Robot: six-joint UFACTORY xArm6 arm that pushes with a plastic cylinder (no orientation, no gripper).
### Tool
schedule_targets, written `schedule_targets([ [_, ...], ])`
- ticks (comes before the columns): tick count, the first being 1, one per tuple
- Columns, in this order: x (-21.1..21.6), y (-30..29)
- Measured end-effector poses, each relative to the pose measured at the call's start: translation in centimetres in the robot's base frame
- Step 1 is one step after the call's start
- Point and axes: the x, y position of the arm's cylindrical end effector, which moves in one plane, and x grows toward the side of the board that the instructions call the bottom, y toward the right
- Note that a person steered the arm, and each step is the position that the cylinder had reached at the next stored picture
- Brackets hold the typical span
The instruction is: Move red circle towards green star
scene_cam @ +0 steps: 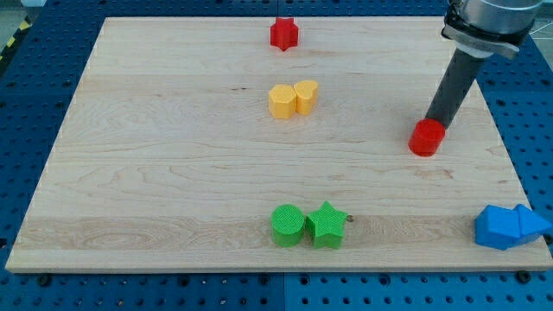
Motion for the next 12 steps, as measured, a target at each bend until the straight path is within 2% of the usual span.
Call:
schedule_targets([
  [1,1.9,-2.8],
  [3,2.6,-4.1],
  [5,8.4,-9.1],
  [6,9.3,-9.9],
  [9,9.5,-2.5],
  [10,10.9,-0.4],
  [11,12.8,-0.3],
  [12,12.8,-1.7],
])
